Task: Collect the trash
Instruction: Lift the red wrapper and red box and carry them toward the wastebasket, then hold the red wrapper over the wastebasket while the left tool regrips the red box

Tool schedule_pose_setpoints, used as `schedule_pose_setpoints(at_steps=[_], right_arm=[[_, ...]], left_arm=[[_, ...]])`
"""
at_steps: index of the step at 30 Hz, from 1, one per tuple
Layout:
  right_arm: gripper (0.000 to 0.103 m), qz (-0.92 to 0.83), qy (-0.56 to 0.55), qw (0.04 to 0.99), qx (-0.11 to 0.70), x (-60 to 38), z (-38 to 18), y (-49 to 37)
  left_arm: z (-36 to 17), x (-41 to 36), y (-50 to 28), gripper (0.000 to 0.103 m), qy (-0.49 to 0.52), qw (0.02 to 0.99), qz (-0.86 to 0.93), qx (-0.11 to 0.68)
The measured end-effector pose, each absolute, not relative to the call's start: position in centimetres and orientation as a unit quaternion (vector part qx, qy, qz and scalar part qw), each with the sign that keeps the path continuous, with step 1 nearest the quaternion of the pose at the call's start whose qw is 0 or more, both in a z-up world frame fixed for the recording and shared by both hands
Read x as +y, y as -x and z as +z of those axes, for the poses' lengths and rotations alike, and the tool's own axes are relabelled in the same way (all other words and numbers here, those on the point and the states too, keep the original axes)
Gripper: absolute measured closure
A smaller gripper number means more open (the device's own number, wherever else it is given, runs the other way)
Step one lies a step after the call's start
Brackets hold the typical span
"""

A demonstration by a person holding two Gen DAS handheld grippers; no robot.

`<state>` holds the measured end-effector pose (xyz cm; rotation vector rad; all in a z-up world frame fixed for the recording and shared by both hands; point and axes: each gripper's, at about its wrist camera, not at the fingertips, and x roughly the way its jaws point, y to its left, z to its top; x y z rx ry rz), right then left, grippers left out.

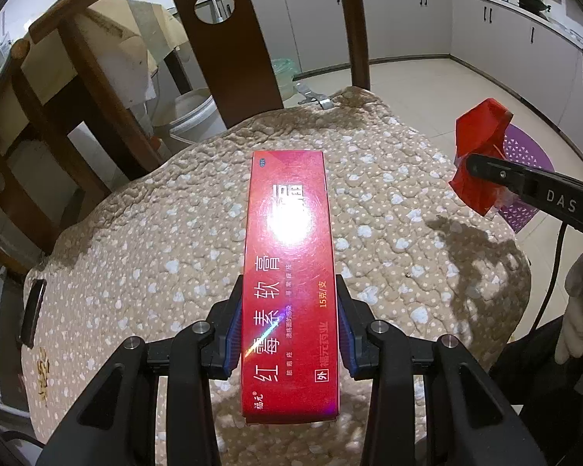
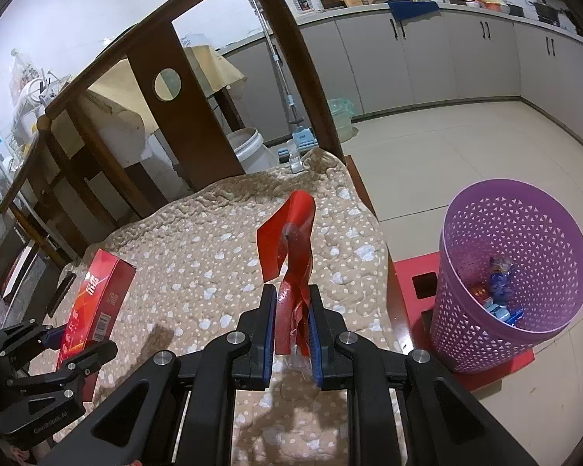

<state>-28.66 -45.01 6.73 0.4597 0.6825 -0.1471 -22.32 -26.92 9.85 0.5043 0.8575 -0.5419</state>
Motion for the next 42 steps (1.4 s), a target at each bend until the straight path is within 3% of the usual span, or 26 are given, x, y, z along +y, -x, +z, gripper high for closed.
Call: schedule_pose_setpoints(at_steps=[15,27,42], right_arm=[[0.087,-0.089,-0.239,0.914,0.315,-47.0,7.5,29.5],[0.087,-0.122,-0.19,0.924,0.308,-50.1,10.5,29.5],[0.087,-0.168,-0.273,0.901,0.293,-57.6,8.0,32.4]], left_arm=[[10.5,-29.3,23.2,0.064,-0.252,0.841,-0.281,0.387],[11.7,-32.2,22.9,0.064,-0.253,0.838,-0.301,0.378],[10.5,-38.4,23.4,0.064,-0.277,0.819,-0.334,0.375]])
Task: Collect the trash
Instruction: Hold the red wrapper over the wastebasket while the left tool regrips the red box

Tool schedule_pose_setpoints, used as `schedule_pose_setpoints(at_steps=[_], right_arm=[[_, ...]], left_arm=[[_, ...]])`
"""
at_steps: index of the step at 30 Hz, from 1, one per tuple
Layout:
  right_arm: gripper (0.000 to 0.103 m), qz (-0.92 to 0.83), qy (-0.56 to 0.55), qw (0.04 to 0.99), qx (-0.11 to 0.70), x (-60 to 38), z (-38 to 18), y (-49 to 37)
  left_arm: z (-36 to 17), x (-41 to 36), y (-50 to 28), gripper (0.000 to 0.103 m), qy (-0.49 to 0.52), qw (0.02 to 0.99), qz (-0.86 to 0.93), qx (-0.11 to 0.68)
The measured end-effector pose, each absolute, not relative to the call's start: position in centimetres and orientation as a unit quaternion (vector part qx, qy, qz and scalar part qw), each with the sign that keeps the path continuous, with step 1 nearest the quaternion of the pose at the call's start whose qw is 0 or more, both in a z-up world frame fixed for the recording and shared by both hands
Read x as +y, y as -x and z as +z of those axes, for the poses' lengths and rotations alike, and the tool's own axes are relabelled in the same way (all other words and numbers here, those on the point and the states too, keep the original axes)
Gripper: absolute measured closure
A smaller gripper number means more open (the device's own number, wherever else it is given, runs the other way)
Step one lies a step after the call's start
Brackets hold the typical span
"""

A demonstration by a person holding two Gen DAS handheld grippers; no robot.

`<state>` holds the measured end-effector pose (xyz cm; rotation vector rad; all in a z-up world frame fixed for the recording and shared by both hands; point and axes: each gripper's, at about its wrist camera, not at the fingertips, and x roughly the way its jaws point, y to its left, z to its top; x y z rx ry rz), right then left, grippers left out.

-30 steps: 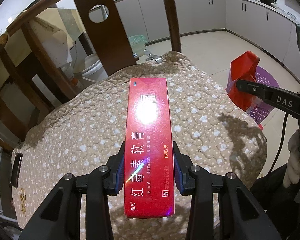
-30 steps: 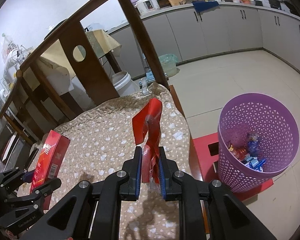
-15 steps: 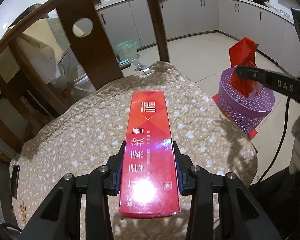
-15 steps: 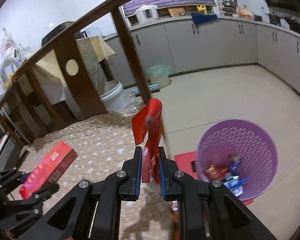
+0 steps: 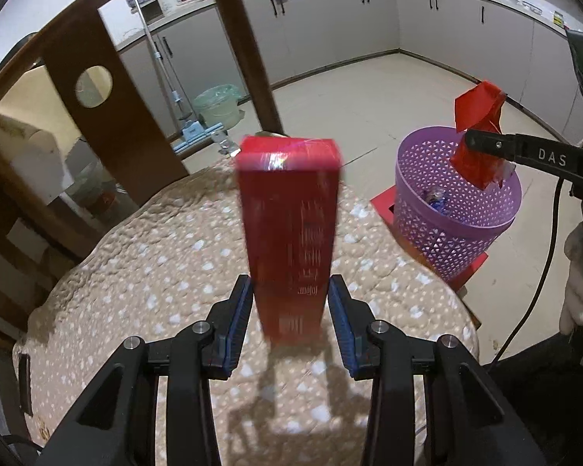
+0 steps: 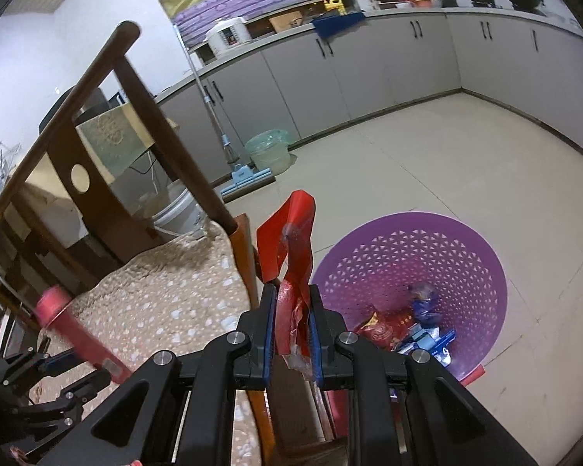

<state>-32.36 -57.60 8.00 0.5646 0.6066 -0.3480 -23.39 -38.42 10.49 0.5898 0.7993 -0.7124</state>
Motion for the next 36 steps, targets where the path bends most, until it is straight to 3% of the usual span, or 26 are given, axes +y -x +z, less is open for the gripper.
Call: schedule_pose_setpoints(at_steps=[14,16,18,22,29,31,32,36], right_arm=[[0.087,-0.171,-0.304,0.889,0.296,-59.7,6.7,32.8],[0.087,-0.17,-0.304,0.889,0.298,-59.7,6.6,32.8],[0.086,-0.17,-0.304,0.889,0.299,-59.7,6.6,32.7],[0.086,-0.169,-0.304,0.888,0.299,-59.7,6.6,32.7],[0.085,-0.173,-0.299,0.887,0.304,-59.5,6.4,32.6],[0.085,-0.175,-0.299,0.887,0.306,-59.4,6.4,32.6],[0.085,-0.176,-0.299,0.886,0.307,-59.4,6.3,32.6],[0.085,-0.178,-0.303,0.885,0.307,-59.5,6.2,32.6]], left_arm=[[9.1,-41.1,22.3,0.064,-0.28,0.814,-0.336,0.382],[8.9,-40.5,21.8,0.055,-0.273,0.815,-0.331,0.389],[8.7,-39.8,21.2,0.034,-0.262,0.813,-0.33,0.402],[7.3,-39.2,20.8,0.032,-0.264,0.802,-0.33,0.423],[2.6,-40.9,20.5,0.032,-0.301,0.772,-0.333,0.449],[2.5,-40.7,20.2,0.05,-0.28,0.768,-0.343,0.463],[2.7,-40.7,20.2,0.064,-0.273,0.766,-0.346,0.468],[4.7,-40.4,21.0,0.064,-0.285,0.785,-0.338,0.434]])
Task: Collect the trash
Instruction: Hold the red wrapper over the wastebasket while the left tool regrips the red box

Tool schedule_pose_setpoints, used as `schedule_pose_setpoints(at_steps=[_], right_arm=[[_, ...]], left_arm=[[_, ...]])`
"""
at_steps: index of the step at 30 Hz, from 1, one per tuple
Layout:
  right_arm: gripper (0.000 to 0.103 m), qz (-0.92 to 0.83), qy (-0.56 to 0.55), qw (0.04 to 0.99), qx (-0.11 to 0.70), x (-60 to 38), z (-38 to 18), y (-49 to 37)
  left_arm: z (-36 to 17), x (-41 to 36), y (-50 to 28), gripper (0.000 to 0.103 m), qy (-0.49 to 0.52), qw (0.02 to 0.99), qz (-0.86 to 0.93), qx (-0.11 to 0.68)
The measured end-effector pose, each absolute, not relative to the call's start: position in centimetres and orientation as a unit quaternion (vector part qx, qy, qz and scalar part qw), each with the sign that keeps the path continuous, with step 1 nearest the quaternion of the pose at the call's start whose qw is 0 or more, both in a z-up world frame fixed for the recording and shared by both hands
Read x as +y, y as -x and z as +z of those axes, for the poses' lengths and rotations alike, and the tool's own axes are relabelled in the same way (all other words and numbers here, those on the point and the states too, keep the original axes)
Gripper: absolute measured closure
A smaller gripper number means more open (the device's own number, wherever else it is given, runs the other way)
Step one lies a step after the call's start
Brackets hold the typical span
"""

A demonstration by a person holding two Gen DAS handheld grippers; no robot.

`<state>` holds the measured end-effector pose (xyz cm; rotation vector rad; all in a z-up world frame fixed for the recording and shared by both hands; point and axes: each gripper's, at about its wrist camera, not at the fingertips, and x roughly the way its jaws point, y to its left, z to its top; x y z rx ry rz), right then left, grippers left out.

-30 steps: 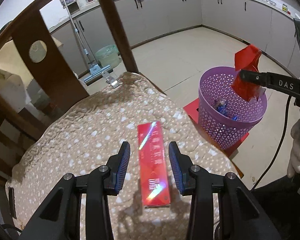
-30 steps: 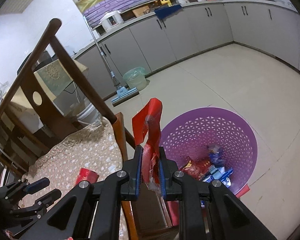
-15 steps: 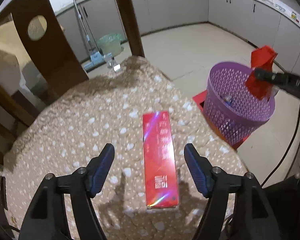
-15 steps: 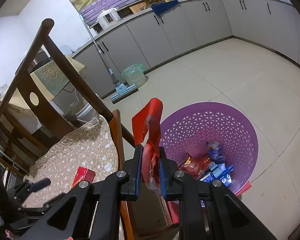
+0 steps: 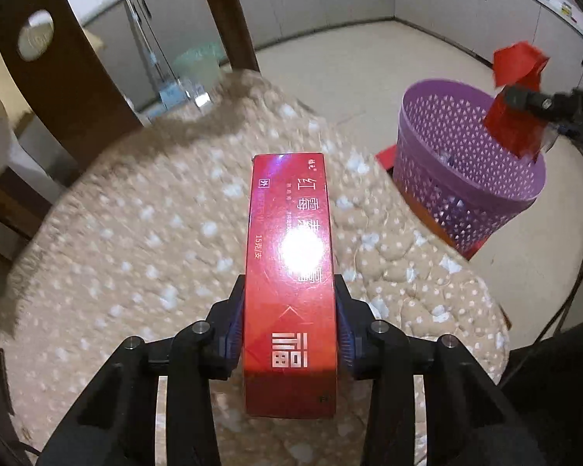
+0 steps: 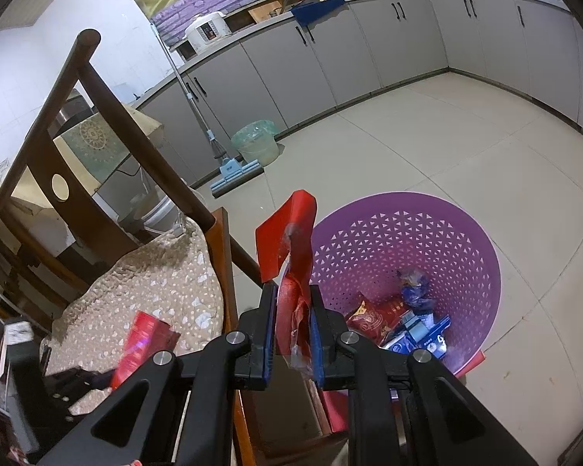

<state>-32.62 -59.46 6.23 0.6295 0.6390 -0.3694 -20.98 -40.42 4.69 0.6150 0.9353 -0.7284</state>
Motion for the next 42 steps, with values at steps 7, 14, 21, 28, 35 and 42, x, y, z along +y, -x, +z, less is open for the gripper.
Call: schedule_pose_setpoints(at_steps=[7,14,21,28,35,42], right_arm=[[0.085,-0.175,-0.299,0.888,0.303,-59.1,6.4,32.8],[0.085,-0.176,-0.304,0.888,0.295,-59.3,6.6,33.4],[0.085,-0.177,-0.308,0.889,0.288,-59.5,6.7,33.8],[0.085,-0.177,-0.312,0.889,0.284,-59.7,6.8,33.9],[0.085,-0.177,-0.314,0.889,0.282,-59.8,6.8,34.1],[0.085,-0.178,-0.316,0.888,0.282,-60.1,6.8,34.1]], left_arm=[[8.1,-40.2,22.0,0.064,-0.286,0.811,-0.33,0.388],[9.6,-41.2,22.8,0.064,-0.301,0.821,-0.328,0.358],[10.2,-42.0,23.5,0.064,-0.309,0.821,-0.332,0.347],[10.5,-42.7,23.9,0.064,-0.308,0.819,-0.339,0.345],[10.4,-43.0,24.1,0.064,-0.306,0.816,-0.344,0.349],[10.4,-43.1,23.9,0.064,-0.302,0.813,-0.35,0.353]])
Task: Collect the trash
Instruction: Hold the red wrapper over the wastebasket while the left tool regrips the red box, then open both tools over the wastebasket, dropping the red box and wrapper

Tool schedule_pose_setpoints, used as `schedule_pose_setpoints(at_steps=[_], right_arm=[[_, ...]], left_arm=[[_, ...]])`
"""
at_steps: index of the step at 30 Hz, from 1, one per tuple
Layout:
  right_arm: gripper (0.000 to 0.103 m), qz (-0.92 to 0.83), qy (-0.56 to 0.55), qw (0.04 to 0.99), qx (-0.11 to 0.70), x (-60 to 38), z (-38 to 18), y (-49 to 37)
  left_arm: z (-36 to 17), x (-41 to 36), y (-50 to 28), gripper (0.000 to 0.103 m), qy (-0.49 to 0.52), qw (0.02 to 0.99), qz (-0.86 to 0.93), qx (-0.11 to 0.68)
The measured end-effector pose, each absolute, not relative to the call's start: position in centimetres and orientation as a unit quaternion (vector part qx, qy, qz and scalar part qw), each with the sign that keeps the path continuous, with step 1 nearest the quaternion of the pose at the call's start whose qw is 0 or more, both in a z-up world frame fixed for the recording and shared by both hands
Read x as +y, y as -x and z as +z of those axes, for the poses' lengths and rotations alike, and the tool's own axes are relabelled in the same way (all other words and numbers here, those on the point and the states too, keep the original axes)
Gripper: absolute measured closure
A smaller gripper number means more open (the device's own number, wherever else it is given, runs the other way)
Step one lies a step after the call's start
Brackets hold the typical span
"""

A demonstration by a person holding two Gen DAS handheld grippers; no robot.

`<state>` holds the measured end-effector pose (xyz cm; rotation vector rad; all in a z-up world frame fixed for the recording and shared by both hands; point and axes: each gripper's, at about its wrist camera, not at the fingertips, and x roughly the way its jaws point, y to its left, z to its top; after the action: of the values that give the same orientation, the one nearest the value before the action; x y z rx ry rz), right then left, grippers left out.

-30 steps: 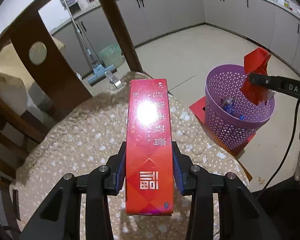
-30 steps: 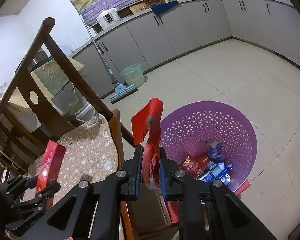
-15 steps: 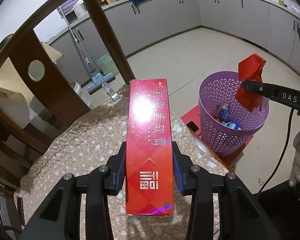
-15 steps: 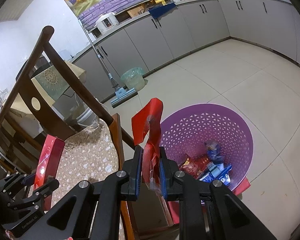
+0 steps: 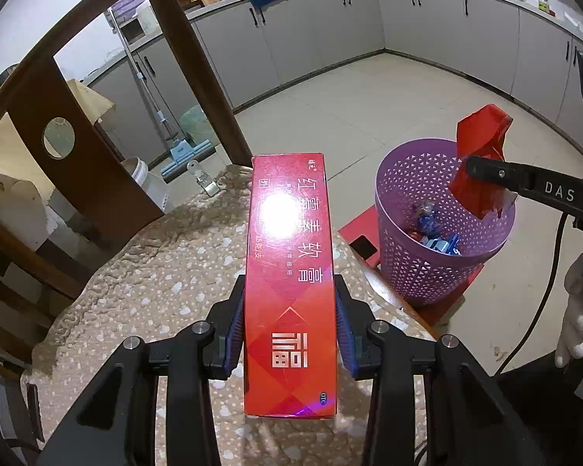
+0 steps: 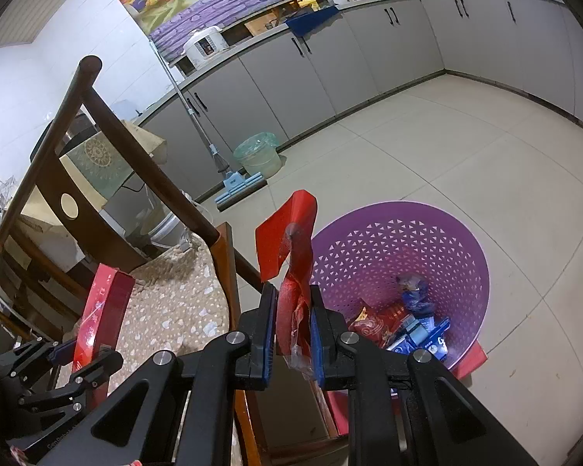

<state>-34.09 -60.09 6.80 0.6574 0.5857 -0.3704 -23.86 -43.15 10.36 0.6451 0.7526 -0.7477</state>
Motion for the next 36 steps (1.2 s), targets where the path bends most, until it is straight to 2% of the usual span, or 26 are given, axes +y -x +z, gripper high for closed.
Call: schedule_pose_setpoints(at_steps=[11,23,25,26,27,28,30,36], right_arm=[[0.086,-0.192,-0.333,0.881,0.274,-61.4,6.6,34.8],[0.085,-0.238,-0.385,0.852,0.262,-66.0,4.4,36.3],[0.085,-0.238,-0.389,0.849,0.265,-66.3,4.0,36.1],[0.085,-0.241,-0.39,0.847,0.269,-66.5,3.8,35.9],[0.08,-0.244,-0.391,0.845,0.271,-66.7,3.7,35.8],[0.071,-0.246,-0.393,0.844,0.271,-66.7,3.7,35.7],[0.062,-0.249,-0.397,0.842,0.267,-66.9,3.7,35.8],[0.06,-0.25,-0.394,0.843,0.266,-66.8,4.0,35.3]], left_arm=[[10.5,-45.7,23.6,0.064,-0.283,0.799,-0.378,0.371],[11.0,-55.1,24.0,0.064,-0.258,0.76,-0.457,0.383],[10.7,-56.1,23.8,0.061,-0.249,0.752,-0.467,0.393],[10.6,-56.4,23.8,0.052,-0.245,0.751,-0.468,0.396],[10.5,-56.5,23.7,0.043,-0.239,0.751,-0.469,0.398],[10.5,-56.6,23.7,0.04,-0.234,0.753,-0.469,0.397],[10.5,-56.5,24.0,0.038,-0.233,0.753,-0.47,0.396],[10.1,-54.9,24.3,0.037,-0.241,0.757,-0.462,0.394]])
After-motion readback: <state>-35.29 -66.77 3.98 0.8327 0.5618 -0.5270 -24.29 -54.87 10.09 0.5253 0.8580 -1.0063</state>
